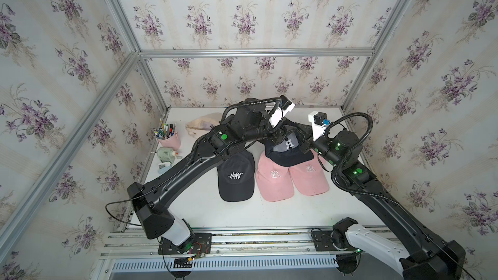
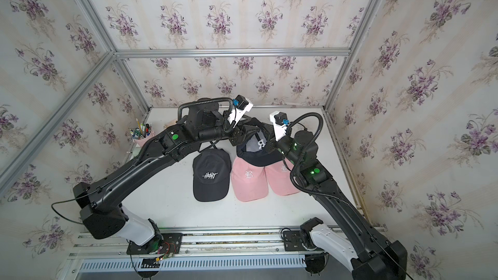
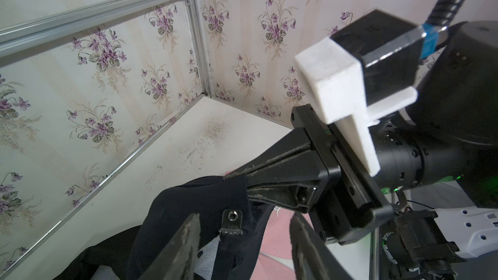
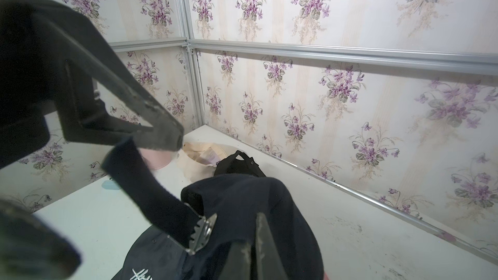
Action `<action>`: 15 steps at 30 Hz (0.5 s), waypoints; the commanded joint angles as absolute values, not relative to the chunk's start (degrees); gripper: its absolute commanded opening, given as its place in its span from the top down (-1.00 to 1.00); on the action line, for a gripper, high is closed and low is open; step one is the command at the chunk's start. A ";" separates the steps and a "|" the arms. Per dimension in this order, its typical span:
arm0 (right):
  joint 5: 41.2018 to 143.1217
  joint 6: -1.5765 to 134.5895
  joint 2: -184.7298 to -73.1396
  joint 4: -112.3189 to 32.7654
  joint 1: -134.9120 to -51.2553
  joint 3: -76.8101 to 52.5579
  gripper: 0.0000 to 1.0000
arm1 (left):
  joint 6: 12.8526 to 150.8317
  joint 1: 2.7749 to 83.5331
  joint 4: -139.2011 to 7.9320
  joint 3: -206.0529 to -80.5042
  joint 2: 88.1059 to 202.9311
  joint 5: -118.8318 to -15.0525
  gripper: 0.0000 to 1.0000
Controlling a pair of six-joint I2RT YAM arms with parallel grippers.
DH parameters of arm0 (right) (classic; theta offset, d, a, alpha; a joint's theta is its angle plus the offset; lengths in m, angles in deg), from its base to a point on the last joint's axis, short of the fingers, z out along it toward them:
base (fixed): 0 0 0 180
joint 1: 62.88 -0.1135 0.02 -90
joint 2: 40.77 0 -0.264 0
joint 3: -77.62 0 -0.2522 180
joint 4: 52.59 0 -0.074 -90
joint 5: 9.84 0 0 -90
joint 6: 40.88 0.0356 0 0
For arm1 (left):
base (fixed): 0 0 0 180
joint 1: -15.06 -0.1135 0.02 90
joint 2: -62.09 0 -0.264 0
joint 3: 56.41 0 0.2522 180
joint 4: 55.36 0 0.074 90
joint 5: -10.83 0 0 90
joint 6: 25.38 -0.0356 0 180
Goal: Open the adjustable buckle of the baseball cap
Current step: Pull the adjustable strap on the baseball cap.
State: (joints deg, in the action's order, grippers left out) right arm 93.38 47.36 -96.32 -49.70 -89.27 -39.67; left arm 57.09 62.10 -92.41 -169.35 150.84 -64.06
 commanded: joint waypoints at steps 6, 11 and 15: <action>94.40 49.12 -98.07 -49.99 -89.25 -36.62 1.00 | 55.09 63.04 -86.83 -162.24 143.72 -71.61 -0.29; 95.12 49.02 -99.17 -48.81 -89.25 -34.60 1.00 | 52.91 64.21 -82.83 -153.12 137.09 -74.17 -0.31; 96.05 49.21 -99.42 -47.39 -89.25 -33.86 1.00 | 51.52 64.32 -79.27 -147.71 136.77 -73.84 -0.31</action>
